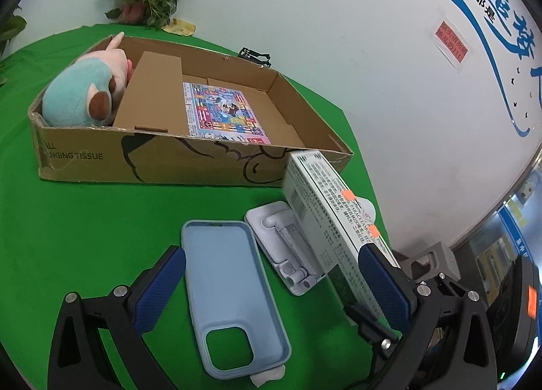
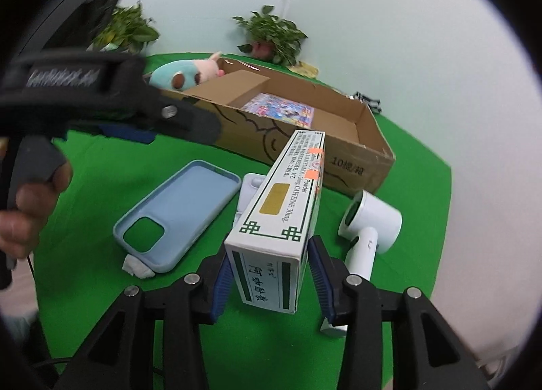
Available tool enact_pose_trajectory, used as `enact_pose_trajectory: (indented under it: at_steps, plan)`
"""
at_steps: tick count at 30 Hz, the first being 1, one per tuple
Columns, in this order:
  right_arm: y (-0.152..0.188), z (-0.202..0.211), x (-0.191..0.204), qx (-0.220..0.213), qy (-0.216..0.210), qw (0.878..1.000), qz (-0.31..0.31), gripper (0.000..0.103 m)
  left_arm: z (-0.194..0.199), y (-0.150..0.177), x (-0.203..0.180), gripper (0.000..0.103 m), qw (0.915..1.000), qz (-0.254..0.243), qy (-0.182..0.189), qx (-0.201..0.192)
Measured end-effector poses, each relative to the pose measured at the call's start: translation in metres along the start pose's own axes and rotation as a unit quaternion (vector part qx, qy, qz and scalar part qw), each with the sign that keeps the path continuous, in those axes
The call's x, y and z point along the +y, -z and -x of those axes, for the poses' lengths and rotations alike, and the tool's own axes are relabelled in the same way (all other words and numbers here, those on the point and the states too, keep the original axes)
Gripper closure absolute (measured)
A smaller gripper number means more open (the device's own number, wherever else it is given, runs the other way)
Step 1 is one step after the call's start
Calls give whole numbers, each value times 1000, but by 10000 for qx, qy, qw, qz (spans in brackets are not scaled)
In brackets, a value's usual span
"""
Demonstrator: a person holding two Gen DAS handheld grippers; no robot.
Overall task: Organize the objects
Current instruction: 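Lift the medicine box with the right gripper while the left gripper grasps its other end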
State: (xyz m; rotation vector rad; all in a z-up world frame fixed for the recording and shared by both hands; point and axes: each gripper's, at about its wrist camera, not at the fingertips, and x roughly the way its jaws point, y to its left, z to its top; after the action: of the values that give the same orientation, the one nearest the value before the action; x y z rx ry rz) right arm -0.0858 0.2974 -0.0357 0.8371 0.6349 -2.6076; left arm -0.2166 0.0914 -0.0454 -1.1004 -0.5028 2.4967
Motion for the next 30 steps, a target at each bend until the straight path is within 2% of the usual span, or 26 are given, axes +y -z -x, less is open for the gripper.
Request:
enact_pose_trajectory:
  at_steps: [5, 7, 8, 9, 11, 15, 17, 21, 25, 30]
  plan:
    - [1, 9, 40, -325, -140, 9942, 1015, 61, -4, -3, 1, 1, 9999, 23, 81, 91]
    - [2, 13, 46, -434, -247, 9931, 1062, 60, -6, -3, 1, 1, 9999, 13, 61, 149]
    - [1, 15, 46, -456, -365, 9933, 1000, 54, -8, -2, 2, 1, 9998, 6, 21, 201]
    - [1, 16, 44, -467, -483, 9936, 912, 42, -9, -1, 3, 1, 9997, 10, -6, 230]
    - [0, 19, 37, -469, -841, 9931, 663, 31, -13, 2, 6, 2, 9994, 46, -31, 332]
    - [-4, 25, 16, -431, -1876, 9813, -77, 30, -16, 9, 9, 2, 9991, 56, 28, 418]
    - [-8, 23, 5, -339, -2161, 9746, -485, 28, -17, 11, 12, 3, 9988, 89, 71, 477]
    - [-15, 13, -7, -84, -2049, 9736, -998, 28, -21, 18, 19, 6, 9975, 234, 152, 651]
    - [-15, 1, -7, 255, -1726, 9781, -1131, 28, -29, 23, 21, 10, 9951, 366, 362, 841]
    - [-10, -17, 1, 549, -1589, 9785, -1195, 28, -41, 28, 25, 17, 9912, 579, 558, 1052]
